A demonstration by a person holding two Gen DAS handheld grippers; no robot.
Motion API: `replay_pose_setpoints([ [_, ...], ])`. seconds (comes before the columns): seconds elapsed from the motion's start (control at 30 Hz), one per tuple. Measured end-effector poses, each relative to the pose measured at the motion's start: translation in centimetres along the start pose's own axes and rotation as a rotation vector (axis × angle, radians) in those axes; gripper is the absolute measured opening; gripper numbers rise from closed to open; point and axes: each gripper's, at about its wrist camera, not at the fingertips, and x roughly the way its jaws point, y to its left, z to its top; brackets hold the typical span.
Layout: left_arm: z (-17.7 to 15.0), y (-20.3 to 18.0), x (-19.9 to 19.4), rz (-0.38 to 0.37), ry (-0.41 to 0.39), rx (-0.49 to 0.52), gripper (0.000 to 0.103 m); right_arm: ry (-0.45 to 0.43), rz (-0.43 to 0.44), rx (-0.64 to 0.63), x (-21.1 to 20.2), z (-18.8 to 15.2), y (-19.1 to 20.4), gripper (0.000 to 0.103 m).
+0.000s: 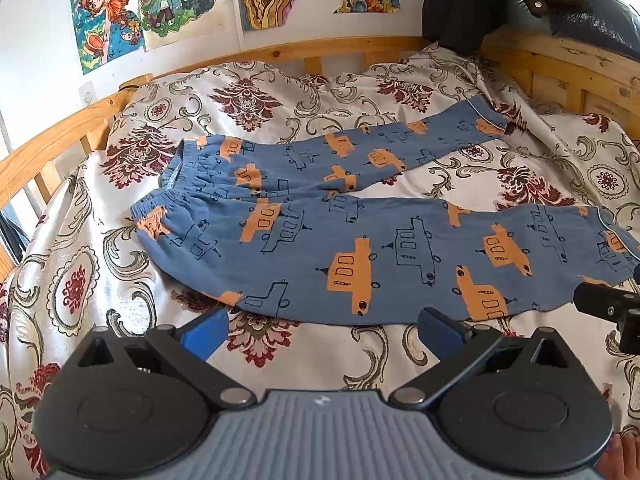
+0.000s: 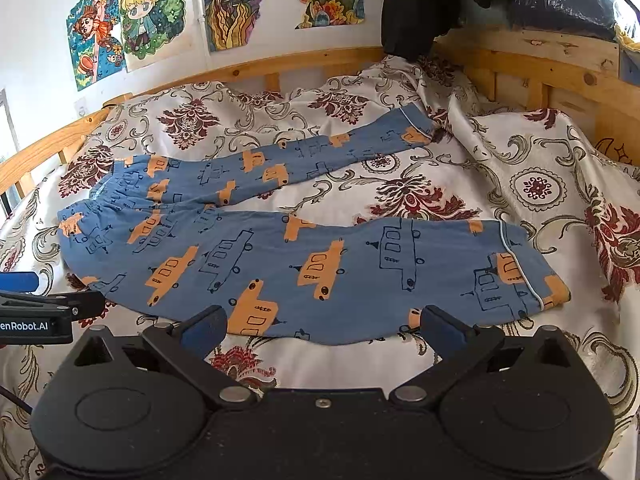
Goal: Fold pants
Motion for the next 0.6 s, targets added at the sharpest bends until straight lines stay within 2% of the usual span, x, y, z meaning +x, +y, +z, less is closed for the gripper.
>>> replay_pose_setpoints([
  [0.6,0.1,0.21,0.04,0.003,0.005,-0.012,0.103,-0.007,-0.004,-0.009,-0.02,0.03,-0.19,0.102],
])
